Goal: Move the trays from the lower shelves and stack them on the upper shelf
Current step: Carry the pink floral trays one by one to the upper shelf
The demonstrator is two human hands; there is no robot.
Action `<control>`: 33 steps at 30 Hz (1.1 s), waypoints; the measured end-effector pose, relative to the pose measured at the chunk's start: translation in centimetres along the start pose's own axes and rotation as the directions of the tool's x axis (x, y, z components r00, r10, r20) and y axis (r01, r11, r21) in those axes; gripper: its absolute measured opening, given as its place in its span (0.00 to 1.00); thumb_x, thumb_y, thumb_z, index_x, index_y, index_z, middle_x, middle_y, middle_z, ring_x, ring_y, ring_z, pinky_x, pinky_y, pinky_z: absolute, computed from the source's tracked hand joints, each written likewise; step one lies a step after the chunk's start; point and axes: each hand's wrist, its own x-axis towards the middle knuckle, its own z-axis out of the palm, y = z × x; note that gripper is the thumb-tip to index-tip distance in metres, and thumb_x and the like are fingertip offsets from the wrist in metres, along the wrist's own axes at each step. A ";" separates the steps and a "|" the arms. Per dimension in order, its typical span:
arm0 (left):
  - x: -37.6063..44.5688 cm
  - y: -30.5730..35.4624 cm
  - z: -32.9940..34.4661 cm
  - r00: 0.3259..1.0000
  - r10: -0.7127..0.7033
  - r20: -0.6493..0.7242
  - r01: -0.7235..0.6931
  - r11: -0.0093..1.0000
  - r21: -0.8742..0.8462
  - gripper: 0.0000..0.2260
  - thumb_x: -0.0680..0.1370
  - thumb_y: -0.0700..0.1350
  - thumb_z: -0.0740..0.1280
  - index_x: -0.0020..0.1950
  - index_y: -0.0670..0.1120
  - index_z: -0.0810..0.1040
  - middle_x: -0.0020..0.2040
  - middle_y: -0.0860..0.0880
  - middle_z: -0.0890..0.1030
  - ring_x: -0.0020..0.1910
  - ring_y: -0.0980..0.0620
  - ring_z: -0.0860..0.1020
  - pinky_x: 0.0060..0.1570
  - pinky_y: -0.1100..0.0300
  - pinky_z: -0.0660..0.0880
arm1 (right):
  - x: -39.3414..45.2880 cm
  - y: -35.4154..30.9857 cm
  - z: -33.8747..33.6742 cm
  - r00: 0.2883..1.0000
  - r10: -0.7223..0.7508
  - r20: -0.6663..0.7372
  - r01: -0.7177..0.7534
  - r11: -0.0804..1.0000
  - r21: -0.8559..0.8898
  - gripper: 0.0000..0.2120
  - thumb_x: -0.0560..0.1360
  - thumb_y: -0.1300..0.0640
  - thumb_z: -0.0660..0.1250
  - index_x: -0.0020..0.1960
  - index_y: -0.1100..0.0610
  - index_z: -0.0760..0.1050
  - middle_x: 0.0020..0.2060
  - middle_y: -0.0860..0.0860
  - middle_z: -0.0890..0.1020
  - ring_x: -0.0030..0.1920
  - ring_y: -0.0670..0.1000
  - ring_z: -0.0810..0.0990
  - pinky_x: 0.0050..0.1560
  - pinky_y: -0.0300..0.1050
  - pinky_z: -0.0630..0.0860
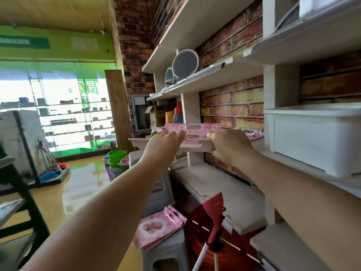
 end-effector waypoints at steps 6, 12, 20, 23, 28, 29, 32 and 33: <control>8.4 -3.0 7.8 0.998 0.064 -0.023 -0.065 0.997 -0.049 0.19 0.75 0.32 0.62 0.63 0.46 0.65 0.58 0.48 0.77 0.58 0.47 0.76 0.52 0.58 0.71 | 8.5 1.6 6.1 0.997 0.058 0.042 -0.056 0.998 -0.037 0.12 0.77 0.60 0.61 0.59 0.56 0.74 0.52 0.55 0.81 0.53 0.58 0.80 0.41 0.44 0.67; 15.0 -5.4 16.3 0.979 0.195 -0.056 -0.200 0.971 -0.130 0.19 0.75 0.33 0.63 0.62 0.47 0.66 0.56 0.49 0.78 0.57 0.48 0.76 0.53 0.59 0.71 | 14.1 1.8 12.3 0.974 0.205 0.100 -0.194 0.974 -0.114 0.10 0.76 0.62 0.61 0.56 0.57 0.74 0.52 0.55 0.81 0.53 0.57 0.79 0.41 0.43 0.65; 23.0 -8.8 25.0 0.904 0.407 -0.132 -0.427 0.875 -0.226 0.22 0.73 0.32 0.62 0.65 0.47 0.64 0.58 0.49 0.77 0.57 0.48 0.76 0.56 0.59 0.71 | 20.4 -0.2 17.7 0.906 0.405 0.122 -0.361 0.890 -0.279 0.13 0.76 0.58 0.65 0.60 0.55 0.75 0.51 0.54 0.81 0.51 0.55 0.80 0.41 0.42 0.69; 25.0 -9.3 27.1 0.880 0.451 -0.147 -0.474 0.843 -0.255 0.23 0.73 0.32 0.63 0.64 0.48 0.64 0.56 0.49 0.76 0.56 0.49 0.76 0.56 0.60 0.70 | 22.0 -0.6 18.8 0.882 0.459 0.103 -0.404 0.852 -0.332 0.17 0.77 0.64 0.59 0.65 0.54 0.72 0.51 0.54 0.81 0.49 0.55 0.80 0.38 0.41 0.65; 27.3 -8.6 29.5 0.858 0.494 -0.140 -0.512 0.806 -0.296 0.25 0.73 0.30 0.63 0.66 0.48 0.64 0.57 0.49 0.77 0.57 0.48 0.76 0.56 0.58 0.71 | 23.3 -0.3 20.3 0.856 0.501 0.125 -0.433 0.829 -0.354 0.18 0.78 0.65 0.58 0.66 0.56 0.71 0.55 0.55 0.80 0.54 0.57 0.78 0.40 0.41 0.62; 27.5 -8.5 29.8 0.859 0.492 -0.143 -0.511 0.803 -0.306 0.25 0.73 0.30 0.62 0.67 0.48 0.63 0.57 0.49 0.77 0.57 0.48 0.76 0.57 0.58 0.71 | 23.5 -0.2 20.5 0.854 0.504 0.131 -0.435 0.829 -0.351 0.18 0.78 0.65 0.58 0.66 0.57 0.71 0.56 0.56 0.79 0.56 0.57 0.78 0.42 0.42 0.63; 27.9 -8.2 30.6 0.858 0.497 -0.135 -0.513 0.803 -0.305 0.25 0.74 0.30 0.61 0.67 0.47 0.63 0.58 0.48 0.76 0.57 0.48 0.76 0.58 0.58 0.70 | 23.9 0.5 21.4 0.845 0.514 0.146 -0.442 0.826 -0.350 0.20 0.77 0.68 0.57 0.67 0.57 0.71 0.56 0.56 0.80 0.56 0.57 0.78 0.45 0.43 0.68; 28.1 -8.1 30.9 0.856 0.501 -0.128 -0.515 0.803 -0.299 0.24 0.74 0.30 0.61 0.67 0.47 0.63 0.58 0.48 0.76 0.57 0.48 0.76 0.57 0.58 0.70 | 24.0 0.7 21.8 0.842 0.518 0.149 -0.446 0.825 -0.347 0.21 0.76 0.68 0.57 0.67 0.56 0.71 0.54 0.56 0.80 0.55 0.57 0.78 0.45 0.43 0.69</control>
